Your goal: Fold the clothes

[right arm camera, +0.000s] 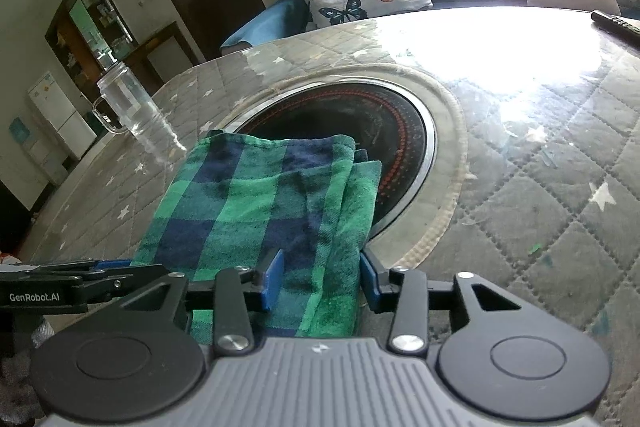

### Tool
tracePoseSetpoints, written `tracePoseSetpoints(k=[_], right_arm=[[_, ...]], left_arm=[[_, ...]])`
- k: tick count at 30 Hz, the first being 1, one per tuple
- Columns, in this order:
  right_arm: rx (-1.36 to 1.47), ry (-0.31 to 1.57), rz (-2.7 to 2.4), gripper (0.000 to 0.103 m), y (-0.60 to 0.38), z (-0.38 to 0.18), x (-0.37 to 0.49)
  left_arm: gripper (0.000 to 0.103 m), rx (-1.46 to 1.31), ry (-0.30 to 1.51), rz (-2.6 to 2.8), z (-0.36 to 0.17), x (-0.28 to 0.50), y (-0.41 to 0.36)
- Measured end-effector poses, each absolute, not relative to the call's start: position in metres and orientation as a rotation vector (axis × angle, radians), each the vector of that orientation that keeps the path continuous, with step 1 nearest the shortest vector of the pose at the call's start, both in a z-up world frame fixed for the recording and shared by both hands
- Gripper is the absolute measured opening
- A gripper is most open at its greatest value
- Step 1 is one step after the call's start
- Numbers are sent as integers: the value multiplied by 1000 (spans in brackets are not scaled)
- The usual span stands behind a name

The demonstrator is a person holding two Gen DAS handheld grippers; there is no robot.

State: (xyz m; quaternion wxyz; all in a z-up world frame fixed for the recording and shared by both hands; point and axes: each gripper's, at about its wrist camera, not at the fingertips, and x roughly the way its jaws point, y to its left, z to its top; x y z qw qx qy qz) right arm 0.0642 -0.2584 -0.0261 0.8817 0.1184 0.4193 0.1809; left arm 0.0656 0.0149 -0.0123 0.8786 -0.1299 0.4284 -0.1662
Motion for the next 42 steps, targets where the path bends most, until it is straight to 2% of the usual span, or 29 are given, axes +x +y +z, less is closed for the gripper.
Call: tracePoseSetpoints(k=[3,6,7,11,15,22,28,30,33,34,37,40,42], right_arm=[[239,877,378,41,-256,-27,64],[243,886,388,33,-257,-26,64],[248,889,393,28,-258,-26,64],[282,891,405,21,-260,-25,62],[306,886,417,14,-263,-22,56],[301,888,413,14,-260,-23,48],[312,880,370,34,-261,-27,50],[324,883,364,34,-260,-29,50],[339,888,374,33,-258,-30,50],[338,891,381,27,-257,-30,50],[342,890,378,20,-254,-29,48],[366,887,387,17,-252,-25,47],[360,880,398,17,-248,-20,46]], left_arm=[[57,-271,897,-352,-13,66,12],[54,-269,900,-354,-14,67,10],[53,-269,900,-353,-14,67,10],[41,-268,891,-353,-12,66,11],[35,-264,888,-354,-10,64,15],[39,-250,891,-355,-9,59,16],[42,-259,891,-354,-12,61,18],[42,-264,892,-357,-12,60,19],[42,-259,889,-365,-13,59,18],[41,-259,886,-367,-13,59,18],[33,-268,876,-371,-12,56,20],[25,-275,860,-365,-9,52,25],[24,-282,847,-357,-5,49,30]])
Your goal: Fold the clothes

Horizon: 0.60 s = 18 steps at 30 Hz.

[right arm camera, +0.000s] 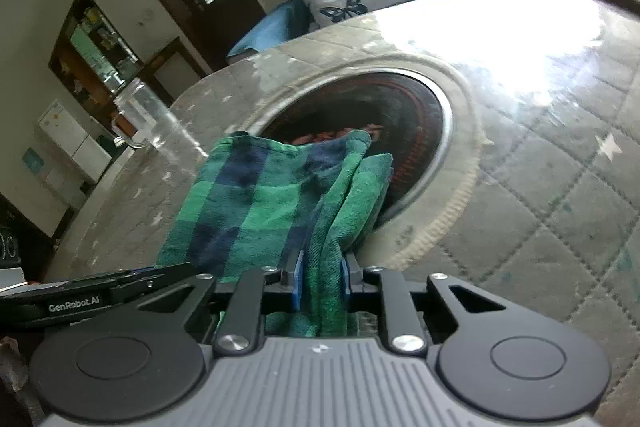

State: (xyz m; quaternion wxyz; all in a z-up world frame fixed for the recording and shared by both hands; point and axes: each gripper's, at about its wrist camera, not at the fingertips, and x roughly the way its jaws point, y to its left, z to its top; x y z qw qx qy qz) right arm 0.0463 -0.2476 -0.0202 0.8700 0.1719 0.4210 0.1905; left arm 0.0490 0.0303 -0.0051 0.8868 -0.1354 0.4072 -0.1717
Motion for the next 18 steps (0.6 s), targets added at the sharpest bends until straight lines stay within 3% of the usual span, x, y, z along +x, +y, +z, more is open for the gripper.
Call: tracePoseSetpoints(k=[18], right_arm=[[233,831,635,17,-118,23,117]], left_arm=[[24,-360,706,-118,35,49,145]])
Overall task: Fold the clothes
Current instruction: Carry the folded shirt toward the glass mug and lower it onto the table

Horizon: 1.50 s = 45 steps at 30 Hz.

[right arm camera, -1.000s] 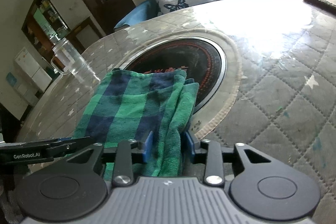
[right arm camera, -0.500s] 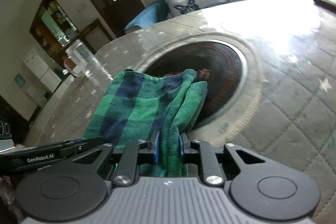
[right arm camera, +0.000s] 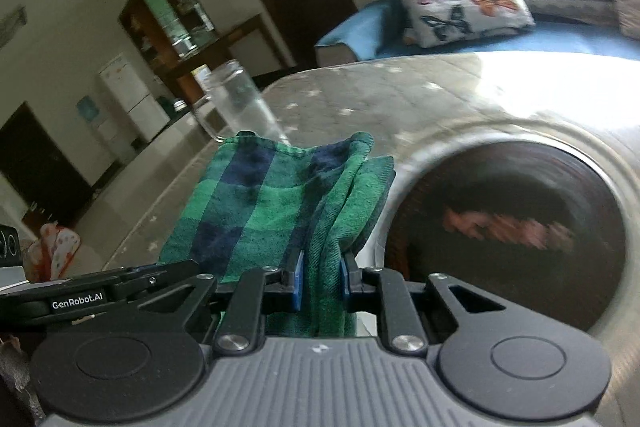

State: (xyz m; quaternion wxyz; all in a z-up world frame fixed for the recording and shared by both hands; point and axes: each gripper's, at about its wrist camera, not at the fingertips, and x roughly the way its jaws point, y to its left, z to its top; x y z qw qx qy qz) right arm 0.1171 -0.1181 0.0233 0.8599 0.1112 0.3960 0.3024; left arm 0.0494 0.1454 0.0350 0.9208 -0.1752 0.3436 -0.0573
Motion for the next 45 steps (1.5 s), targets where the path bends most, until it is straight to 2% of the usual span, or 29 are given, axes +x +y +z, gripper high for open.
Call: tracePoseSetpoints(k=[8,18,21,28,37,45], right_arm=[[184,841,749,17,-48,17,169],[131,891,784,17,0,-15,217],[113,884,739,22,-2,-18,223],[63,775,760,22,10,8,224],[-10,883,762,19,43,-21,239],[-100,827,850,21,27,7,198]], left_arm=[[24,-420,698,23,31,73,205],[25,-449,754,127,1,100,232],[30,-452,755,123,-4,100,234],[39,-417,725,125,4,100,233],[44,-388,752,129,-5,104,234],[55,-347,738,104,4,83,221]])
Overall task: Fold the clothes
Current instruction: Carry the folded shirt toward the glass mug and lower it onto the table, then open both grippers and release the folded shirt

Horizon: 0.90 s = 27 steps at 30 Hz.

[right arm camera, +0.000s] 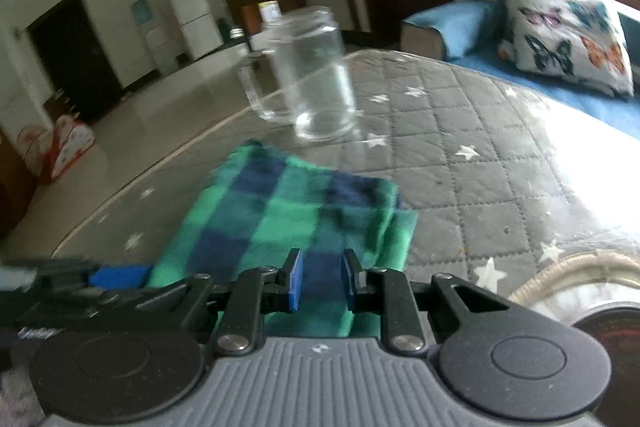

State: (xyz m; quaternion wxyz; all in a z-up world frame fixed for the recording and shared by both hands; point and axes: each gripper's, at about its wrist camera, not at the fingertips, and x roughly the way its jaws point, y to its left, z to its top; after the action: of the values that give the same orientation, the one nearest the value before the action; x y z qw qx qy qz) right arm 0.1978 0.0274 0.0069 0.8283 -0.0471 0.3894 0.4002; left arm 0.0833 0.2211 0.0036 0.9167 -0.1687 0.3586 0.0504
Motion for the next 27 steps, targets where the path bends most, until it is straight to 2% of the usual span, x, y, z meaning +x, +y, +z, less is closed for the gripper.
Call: tracePoseSetpoints(k=[5,10,18,20,25,27], right_arm=[[-195,786,905,21,19,12,155],[-251,775,875,20,16,-6,136],[-189,770,836,22,9,-9,136],[-172,766,833,24,4,-5,130],[-162,741,832,48,-4,1,109],[-164,733,828,55,-5,1,102]], left_arm=[[59,-305,758,102,-1,65,209],[61,-303,777,113,-9,57,207],[66,-290,781,135,-7,52,205],[71,-280,775,140,-4,47,203],[82,-256,767,150,0,35,195],[86,-246,762,154,2,29,192]])
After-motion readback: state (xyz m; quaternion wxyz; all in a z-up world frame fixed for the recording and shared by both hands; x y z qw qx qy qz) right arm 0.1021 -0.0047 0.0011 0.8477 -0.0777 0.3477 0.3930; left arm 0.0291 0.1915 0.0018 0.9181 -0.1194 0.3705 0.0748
